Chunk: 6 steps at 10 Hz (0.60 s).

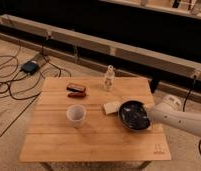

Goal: Pick up the ceramic bowl

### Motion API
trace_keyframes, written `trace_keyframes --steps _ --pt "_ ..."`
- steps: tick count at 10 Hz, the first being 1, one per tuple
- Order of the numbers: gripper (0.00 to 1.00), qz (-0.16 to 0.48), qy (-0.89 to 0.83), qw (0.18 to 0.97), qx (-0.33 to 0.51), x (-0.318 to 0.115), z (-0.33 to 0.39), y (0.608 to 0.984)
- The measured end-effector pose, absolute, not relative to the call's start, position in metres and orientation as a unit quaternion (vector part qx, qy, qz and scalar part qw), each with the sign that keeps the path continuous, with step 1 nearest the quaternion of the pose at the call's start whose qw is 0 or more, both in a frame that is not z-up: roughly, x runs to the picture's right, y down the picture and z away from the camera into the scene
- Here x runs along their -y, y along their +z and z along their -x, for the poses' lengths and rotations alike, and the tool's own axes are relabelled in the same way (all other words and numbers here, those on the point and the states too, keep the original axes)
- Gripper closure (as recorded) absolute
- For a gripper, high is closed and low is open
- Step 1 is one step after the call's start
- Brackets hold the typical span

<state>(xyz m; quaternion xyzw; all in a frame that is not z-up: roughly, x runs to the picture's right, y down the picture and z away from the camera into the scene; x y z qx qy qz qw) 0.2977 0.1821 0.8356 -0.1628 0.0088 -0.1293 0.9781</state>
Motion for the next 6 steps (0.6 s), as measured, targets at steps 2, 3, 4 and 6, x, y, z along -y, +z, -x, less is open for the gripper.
trace_keyframes --steps 2,3,4,6 --pt "0.20 0.165 -0.131 0.978 -0.007 -0.1876 -0.2954 0.8390" --pt "0.20 0.165 -0.132 0.977 -0.005 -0.1882 -0.2937 0.8412" --pt "0.23 0.164 -0.133 0.978 -0.004 -0.1874 -0.2921 0.8433" --pt "0.40 0.160 -0.130 0.979 -0.001 -0.1848 -0.2914 0.8473"
